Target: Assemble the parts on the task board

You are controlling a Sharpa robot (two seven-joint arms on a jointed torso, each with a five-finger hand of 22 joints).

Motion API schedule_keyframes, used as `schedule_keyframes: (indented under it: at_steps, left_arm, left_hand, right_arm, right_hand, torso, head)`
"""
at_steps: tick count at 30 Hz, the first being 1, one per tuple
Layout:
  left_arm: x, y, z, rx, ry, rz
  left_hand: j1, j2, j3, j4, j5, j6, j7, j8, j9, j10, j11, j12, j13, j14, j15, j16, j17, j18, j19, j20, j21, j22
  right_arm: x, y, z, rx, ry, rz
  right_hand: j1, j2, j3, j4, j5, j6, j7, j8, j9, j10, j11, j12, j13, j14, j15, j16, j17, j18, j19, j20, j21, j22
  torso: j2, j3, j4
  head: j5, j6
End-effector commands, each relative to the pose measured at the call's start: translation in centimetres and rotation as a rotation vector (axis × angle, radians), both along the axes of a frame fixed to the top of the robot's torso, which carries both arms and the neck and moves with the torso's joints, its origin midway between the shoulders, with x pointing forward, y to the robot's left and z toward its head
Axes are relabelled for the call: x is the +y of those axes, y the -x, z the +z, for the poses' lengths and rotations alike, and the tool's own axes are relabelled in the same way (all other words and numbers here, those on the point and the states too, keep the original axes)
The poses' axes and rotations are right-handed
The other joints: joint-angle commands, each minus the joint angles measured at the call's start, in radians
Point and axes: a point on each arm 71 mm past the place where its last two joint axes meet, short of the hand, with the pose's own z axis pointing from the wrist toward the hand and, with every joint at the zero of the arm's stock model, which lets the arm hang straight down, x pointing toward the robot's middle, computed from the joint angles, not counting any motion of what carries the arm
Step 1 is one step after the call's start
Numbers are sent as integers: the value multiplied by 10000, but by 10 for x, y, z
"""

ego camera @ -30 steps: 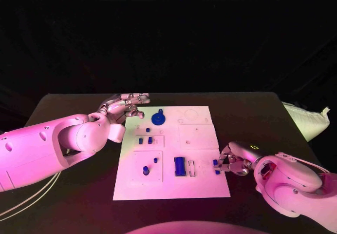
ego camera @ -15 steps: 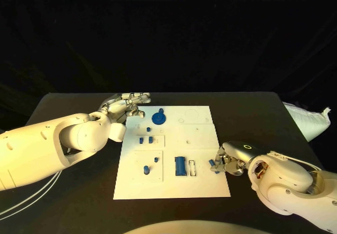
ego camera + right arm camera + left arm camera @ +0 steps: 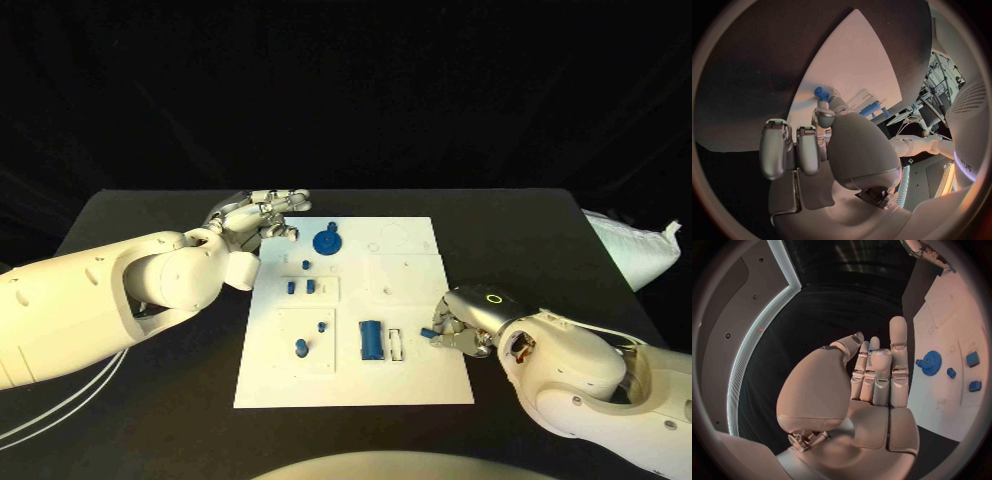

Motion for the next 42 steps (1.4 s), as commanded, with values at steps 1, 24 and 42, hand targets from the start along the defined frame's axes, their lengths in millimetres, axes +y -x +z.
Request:
schedule_keyframes:
  at_steps: [1, 24, 42]
  left_arm:
    - [-2, 1, 1, -29, 132, -168]
    - [-5, 1, 1, -24, 154, -224]
    - [-7, 2, 1, 11, 174, -311]
  left_hand:
    - [-40, 81, -51, 4, -31, -64, 4, 54, 1, -79, -4, 35, -13, -56, 17, 38, -9, 171, -41, 16, -64, -9]
    - [-28, 88, -52, -5, -28, -66, 2, 58, 1, -84, -6, 41, -14, -58, 16, 40, -14, 172, -41, 16, -65, -10]
    - [-28, 88, -52, -5, -28, -66, 2, 58, 1, -84, -6, 41, -14, -58, 16, 40, -14, 172, -41, 16, -65, -10]
  right_arm:
    - [-4, 5, -14, 446, 843, 52]
    - [6, 11, 13, 936, -3439, -1776]
    - [26, 8, 0, 2354, -3686, -1841]
  right_hand:
    - [279, 212, 385, -80, 408, 78, -16, -4, 42, 12, -21, -79, 2, 672, -37, 27, 662, -39, 3, -59, -2, 14]
    - [-1413, -1148, 3644, 120, 1744, 175, 6, -334, 317, 269, -6, 210, 292, 724, -25, 126, 900, -54, 63, -53, 64, 125]
    - [-2442, -1295, 3454, 501, 2430, 255, -9, -388, 427, 405, -11, 438, 482, 747, -28, 188, 1009, -72, 106, -59, 125, 215]
  torso:
    - [-6, -2, -8]
    - [8, 1, -9]
    - [7, -5, -6]
  head:
    - [2, 17]
    - [20, 18]
    - [64, -36]
